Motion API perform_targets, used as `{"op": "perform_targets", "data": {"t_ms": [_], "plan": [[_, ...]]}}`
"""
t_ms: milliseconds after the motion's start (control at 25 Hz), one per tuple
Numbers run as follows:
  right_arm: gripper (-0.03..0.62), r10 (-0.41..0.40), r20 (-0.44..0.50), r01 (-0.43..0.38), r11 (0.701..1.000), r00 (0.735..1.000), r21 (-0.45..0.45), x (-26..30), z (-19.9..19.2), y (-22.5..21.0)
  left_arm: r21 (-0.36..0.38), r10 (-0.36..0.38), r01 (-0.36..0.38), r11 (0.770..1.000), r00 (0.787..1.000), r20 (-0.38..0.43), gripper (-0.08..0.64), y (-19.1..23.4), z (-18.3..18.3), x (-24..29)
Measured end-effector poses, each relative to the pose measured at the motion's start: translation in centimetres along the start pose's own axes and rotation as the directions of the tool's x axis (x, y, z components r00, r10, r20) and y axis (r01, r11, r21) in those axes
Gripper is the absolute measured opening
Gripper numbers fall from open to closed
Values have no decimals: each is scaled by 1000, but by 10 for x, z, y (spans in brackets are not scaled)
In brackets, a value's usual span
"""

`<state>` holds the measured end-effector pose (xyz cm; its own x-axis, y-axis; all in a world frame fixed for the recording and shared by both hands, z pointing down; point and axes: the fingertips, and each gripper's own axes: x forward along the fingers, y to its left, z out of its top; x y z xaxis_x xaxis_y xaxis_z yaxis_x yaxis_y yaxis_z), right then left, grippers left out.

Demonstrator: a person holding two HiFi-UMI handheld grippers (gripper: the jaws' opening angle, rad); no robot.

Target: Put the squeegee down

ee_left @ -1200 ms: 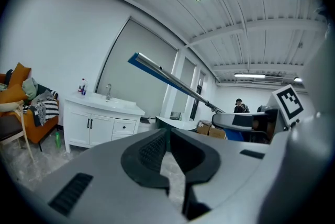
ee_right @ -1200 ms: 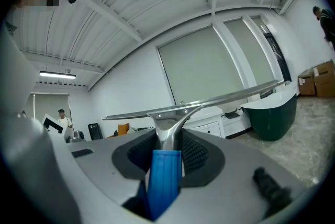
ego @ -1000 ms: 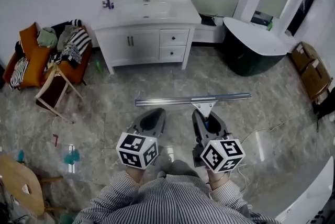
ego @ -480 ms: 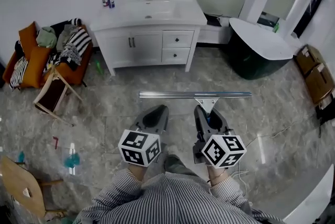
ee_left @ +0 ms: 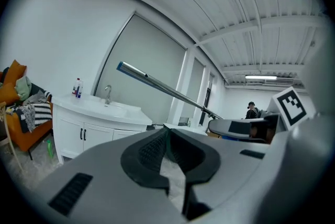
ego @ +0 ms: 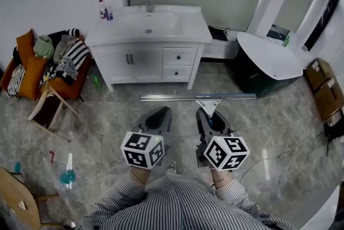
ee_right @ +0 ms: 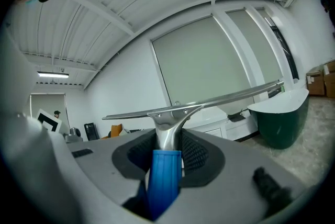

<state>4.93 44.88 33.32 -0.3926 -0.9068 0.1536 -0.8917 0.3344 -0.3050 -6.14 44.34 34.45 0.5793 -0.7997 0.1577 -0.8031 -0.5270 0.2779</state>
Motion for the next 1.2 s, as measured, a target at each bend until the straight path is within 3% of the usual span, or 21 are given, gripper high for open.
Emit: {"op": "perform_targets", "data": {"t_ms": [320,560,800,1200], "plan": [[118,19,-10,-19,1000,1000,6,58,30,-55,-16,35,-35,999,999,-9,32,12,15,77],[118,27,-57,-26,999,998,19,82,16,-64,-43,32,-34,999,998,-48,32,26,6,103],[118,-21,-55,24,999,998,44,111,17,-87,-50,20,-24,998,997,-77,32,47,6,137],[118,-69,-6,69,997,998,38,213,52,-99,-23,-19,18,1000,999,-49,32,120,58,211]]}}
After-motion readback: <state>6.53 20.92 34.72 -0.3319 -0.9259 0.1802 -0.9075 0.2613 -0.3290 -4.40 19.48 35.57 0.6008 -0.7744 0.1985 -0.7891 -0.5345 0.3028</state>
